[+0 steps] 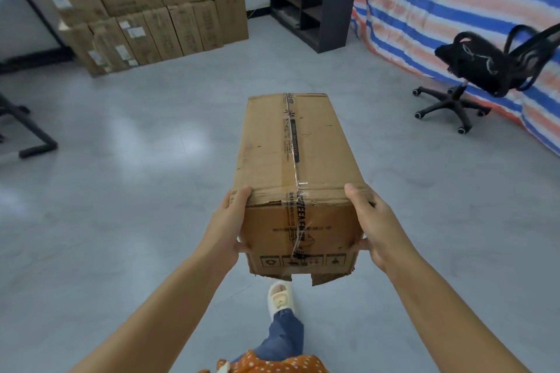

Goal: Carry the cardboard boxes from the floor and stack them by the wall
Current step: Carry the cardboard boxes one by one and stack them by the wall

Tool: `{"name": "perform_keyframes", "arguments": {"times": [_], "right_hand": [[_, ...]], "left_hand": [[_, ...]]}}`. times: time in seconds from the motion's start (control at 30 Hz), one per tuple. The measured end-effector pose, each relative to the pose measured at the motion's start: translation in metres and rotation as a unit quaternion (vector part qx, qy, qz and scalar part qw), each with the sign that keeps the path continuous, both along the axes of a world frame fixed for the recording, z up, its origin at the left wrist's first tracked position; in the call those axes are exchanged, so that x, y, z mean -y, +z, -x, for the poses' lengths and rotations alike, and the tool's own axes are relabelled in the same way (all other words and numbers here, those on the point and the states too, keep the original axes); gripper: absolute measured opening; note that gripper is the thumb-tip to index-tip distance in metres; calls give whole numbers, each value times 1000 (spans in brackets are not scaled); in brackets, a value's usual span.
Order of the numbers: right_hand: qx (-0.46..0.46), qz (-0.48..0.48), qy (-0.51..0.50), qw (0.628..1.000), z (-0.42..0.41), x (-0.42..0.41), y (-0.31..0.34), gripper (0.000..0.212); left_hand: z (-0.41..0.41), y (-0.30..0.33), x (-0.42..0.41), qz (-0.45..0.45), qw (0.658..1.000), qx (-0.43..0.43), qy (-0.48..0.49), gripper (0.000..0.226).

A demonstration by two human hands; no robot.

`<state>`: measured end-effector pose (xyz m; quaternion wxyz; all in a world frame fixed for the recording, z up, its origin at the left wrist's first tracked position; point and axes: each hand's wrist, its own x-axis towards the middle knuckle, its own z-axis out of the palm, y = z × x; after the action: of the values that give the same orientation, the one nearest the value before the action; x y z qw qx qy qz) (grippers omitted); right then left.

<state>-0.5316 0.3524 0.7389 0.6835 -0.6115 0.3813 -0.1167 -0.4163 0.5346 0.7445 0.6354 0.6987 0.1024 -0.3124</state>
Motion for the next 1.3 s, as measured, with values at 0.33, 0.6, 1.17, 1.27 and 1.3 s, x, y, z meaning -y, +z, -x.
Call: {"name": "perform_keyframes", "arguments": {"times": [0.33,0.6,1.17,1.27,1.3], "right_hand": [[1,10,5,1000,-181,139,34,22],[-5,24,25,999,-300,273,31,29],[16,38,161,986,-603,449,40,20],[26,44,171,984,-678,449,37,21],[28,44,172,984,-704,448,37,21]], "left_hand": [[-175,34,136,33,999,21,4,12],[-285,26,264,43,998,32,22,12],[-537,33,421,54,983,60,162,22],[-604,27,421,63,980,74,176,22],[-628,28,420,65,979,74,181,21]]}}
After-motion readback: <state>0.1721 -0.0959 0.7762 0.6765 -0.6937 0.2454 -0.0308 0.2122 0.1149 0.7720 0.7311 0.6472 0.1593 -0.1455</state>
